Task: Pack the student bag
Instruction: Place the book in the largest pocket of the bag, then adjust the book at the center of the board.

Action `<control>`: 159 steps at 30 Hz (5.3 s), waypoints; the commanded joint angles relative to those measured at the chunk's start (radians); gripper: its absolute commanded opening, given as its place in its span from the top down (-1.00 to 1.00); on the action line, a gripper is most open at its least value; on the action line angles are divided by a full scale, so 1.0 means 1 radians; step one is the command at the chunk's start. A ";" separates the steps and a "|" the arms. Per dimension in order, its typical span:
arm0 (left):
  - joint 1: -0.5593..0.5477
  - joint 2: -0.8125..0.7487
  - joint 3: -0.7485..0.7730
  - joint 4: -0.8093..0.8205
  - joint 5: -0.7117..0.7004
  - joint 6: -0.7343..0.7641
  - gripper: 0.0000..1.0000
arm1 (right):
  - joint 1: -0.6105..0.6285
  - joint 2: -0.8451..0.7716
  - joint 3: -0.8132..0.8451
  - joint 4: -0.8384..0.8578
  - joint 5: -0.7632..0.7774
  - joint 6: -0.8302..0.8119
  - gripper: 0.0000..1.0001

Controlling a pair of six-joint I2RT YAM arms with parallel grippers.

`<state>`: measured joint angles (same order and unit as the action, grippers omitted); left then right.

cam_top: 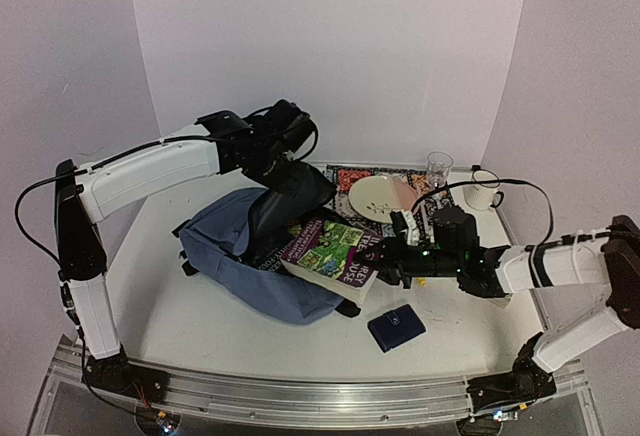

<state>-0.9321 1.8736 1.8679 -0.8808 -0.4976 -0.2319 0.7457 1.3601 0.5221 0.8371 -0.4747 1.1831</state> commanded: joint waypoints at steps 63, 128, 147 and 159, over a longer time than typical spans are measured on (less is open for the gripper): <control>0.021 -0.319 -0.348 0.171 0.123 -0.196 1.00 | 0.256 0.551 0.810 -0.608 0.180 -0.441 -0.24; 0.100 -0.544 -0.561 0.295 0.288 -0.246 -0.99 | -0.793 0.143 0.211 -1.129 0.013 -0.854 -0.95; 0.099 -0.388 -0.521 0.380 0.576 -0.333 -0.81 | -0.495 0.256 0.225 -1.052 -0.016 -0.728 -0.63; -0.054 -0.196 -0.386 0.426 0.674 -0.474 -0.59 | -0.486 0.177 0.238 -1.053 0.080 -0.707 -0.52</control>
<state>-0.9128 1.6170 1.3887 -0.5080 0.1468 -0.6381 0.2537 1.5910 0.7506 -0.1623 -0.4626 0.4649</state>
